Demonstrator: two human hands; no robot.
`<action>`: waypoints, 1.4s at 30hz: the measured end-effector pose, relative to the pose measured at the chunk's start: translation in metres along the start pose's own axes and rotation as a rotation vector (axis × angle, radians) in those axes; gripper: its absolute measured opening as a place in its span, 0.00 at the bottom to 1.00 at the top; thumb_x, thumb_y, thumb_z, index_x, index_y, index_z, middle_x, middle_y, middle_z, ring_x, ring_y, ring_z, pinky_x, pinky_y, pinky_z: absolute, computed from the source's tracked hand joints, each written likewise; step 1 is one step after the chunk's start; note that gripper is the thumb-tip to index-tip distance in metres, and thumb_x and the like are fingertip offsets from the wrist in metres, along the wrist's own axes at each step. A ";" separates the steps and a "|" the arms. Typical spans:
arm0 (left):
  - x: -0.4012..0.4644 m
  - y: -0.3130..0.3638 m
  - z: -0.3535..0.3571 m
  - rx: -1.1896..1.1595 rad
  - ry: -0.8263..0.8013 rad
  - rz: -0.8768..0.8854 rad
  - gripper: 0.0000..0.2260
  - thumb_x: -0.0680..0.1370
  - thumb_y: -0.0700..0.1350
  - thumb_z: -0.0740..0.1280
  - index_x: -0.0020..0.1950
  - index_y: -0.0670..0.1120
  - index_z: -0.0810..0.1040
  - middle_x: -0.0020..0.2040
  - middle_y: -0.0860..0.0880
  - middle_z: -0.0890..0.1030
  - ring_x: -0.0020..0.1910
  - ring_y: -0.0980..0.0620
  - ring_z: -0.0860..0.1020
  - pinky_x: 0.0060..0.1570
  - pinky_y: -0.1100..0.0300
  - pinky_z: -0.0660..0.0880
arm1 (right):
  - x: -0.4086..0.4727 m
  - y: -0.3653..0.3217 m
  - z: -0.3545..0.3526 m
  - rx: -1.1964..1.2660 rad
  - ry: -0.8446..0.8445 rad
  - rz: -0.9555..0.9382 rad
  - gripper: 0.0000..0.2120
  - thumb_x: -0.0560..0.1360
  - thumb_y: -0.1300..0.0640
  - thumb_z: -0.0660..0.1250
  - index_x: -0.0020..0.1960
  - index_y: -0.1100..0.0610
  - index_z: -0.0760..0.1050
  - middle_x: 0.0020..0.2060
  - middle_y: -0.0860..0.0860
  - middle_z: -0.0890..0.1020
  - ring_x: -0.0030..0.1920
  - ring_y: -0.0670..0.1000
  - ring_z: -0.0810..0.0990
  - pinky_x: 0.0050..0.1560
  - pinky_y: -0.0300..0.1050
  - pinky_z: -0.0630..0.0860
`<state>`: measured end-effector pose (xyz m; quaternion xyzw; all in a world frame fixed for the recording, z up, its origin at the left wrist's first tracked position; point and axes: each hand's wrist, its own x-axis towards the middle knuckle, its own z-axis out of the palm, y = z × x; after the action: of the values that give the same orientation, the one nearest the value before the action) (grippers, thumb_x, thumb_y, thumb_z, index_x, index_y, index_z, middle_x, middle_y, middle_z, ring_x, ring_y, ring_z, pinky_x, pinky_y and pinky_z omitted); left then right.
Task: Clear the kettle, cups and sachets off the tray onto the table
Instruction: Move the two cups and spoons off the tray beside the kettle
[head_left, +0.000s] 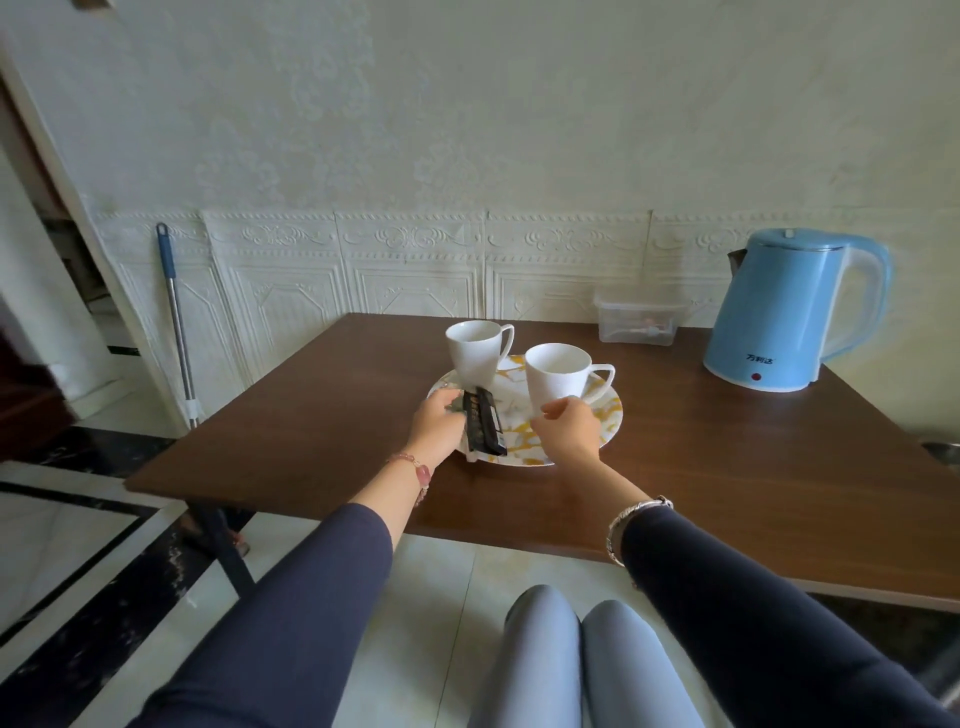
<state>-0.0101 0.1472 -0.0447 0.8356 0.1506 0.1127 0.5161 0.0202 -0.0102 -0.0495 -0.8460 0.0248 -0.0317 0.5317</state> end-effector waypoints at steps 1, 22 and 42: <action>-0.001 -0.004 -0.004 0.002 0.014 -0.014 0.20 0.78 0.35 0.57 0.71 0.43 0.69 0.71 0.45 0.71 0.70 0.45 0.69 0.68 0.54 0.67 | -0.002 -0.003 0.006 -0.014 -0.015 -0.025 0.14 0.73 0.63 0.66 0.58 0.60 0.77 0.54 0.55 0.82 0.51 0.53 0.79 0.47 0.44 0.75; -0.001 -0.042 -0.009 -0.070 0.035 -0.110 0.19 0.81 0.39 0.55 0.71 0.47 0.68 0.71 0.46 0.72 0.70 0.46 0.69 0.69 0.52 0.67 | -0.009 -0.031 0.064 -0.542 -0.250 -0.176 0.14 0.67 0.49 0.70 0.42 0.60 0.82 0.31 0.51 0.81 0.40 0.54 0.82 0.41 0.47 0.80; -0.011 -0.015 -0.020 -0.109 0.100 -0.107 0.15 0.79 0.36 0.57 0.64 0.46 0.71 0.56 0.51 0.76 0.62 0.48 0.72 0.56 0.60 0.66 | -0.001 -0.057 0.025 0.373 -0.375 0.305 0.03 0.77 0.67 0.63 0.45 0.64 0.70 0.33 0.57 0.78 0.13 0.41 0.71 0.16 0.29 0.67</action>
<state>-0.0289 0.1660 -0.0499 0.7904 0.2144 0.1348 0.5577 0.0220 0.0375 -0.0087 -0.7115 0.0464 0.2012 0.6717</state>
